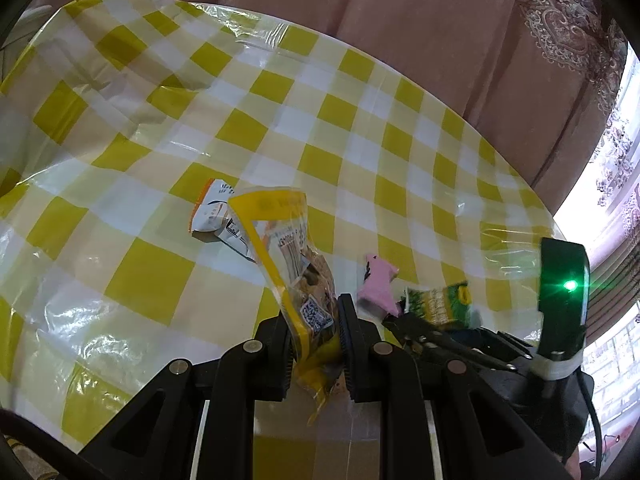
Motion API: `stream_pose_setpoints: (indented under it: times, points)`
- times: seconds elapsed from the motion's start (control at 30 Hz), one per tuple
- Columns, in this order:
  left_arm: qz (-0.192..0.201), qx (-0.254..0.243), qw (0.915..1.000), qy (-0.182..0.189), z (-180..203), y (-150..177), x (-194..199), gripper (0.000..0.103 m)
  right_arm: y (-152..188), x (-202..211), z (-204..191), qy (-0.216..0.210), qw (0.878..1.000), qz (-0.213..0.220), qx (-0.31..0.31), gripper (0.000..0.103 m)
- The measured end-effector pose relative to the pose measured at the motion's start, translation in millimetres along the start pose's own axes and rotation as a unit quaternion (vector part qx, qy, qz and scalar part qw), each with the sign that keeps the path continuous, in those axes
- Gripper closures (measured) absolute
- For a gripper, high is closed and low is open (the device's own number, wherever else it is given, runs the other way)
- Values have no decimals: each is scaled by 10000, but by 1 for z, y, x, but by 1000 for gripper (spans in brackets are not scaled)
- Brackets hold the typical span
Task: Organize snacks
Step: 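Grasp a yellow-and-white packet with the right tool while the left tool holds its yellow packet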
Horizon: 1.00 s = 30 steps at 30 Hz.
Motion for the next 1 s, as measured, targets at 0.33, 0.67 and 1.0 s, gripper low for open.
stream_pose_setpoints:
  times: [0.33,0.67,1.0]
  points:
    - [39,-95,9999,2,4,0,1,83,2,19,11,-420,9984,235,-285,81]
    - [110,-279,9996,15,14,0,6,83,9,42,24,-685,9958,403,-464,84]
    - [64,-649,9969,430,52,13,22,83,33,87,57,-788,9921,608,-768,84]
Point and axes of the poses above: each gripper's, at about its wrist camera, not at the fingertips, and x roughly against the way its jaws point, z to its right, y to its underside, the point moved 6 cm from there along -x, roughly the way its jaws point, and after that the axes turned 9 degrees about -x, right-handed, at the moved point
